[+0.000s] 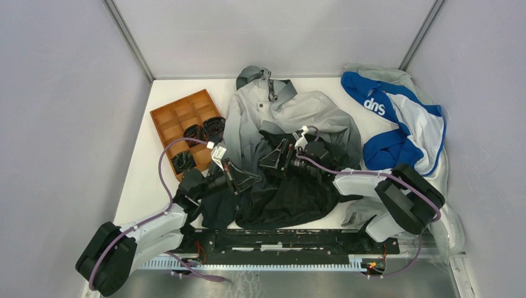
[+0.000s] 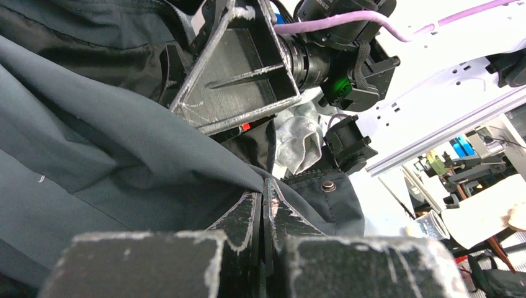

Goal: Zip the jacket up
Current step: Pick up the jacket from the center of the board.

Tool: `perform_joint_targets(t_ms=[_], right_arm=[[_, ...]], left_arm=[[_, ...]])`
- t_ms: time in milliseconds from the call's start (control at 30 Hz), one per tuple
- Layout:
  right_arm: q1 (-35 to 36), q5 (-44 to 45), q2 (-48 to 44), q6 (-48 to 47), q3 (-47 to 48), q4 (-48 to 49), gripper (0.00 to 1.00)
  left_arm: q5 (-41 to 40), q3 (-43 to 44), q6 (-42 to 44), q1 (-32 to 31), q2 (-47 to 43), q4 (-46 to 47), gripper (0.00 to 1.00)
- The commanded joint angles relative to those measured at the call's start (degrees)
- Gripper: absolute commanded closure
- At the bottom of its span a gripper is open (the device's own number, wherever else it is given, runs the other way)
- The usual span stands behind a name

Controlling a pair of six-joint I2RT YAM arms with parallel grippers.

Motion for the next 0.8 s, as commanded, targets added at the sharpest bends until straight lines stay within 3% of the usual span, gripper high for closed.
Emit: perform_joint_targets(t_ms=[0,133,233,467,567,767], right_arm=[[-0.24,1.41,1.34,1.02,4.63,3.52,0.14],[-2.04,0.83,1.01,0.17,4.64,3.76,0.27],[-3.83,0.11,0.18,-1.29,3.93,4.61,0.4],[-4.42,-1.81,-0.91,-5.11,3.76,6.37,0.66],[-4.45,-1.89,-0.94,-6.85,4.09,6.71,0.72],[-4.45,-3.12,-1.16,-11.05,5.44,5.88,0.82]], left_arm=[[2.93,0.05,-1.72,0.05,-0.28,3.84,0.98],[1.56,0.24,-0.55,0.14,-1.81,-1.5,0.96],[-1.07,0.83,1.6,0.1,-3.88,-9.43,0.9],[-5.3,1.86,1.84,0.06,-5.92,-19.15,0.62],[-5.57,3.91,2.01,0.09,-4.45,-23.23,0.52],[-3.82,7.58,1.64,0.06,0.98,-28.59,0.43]])
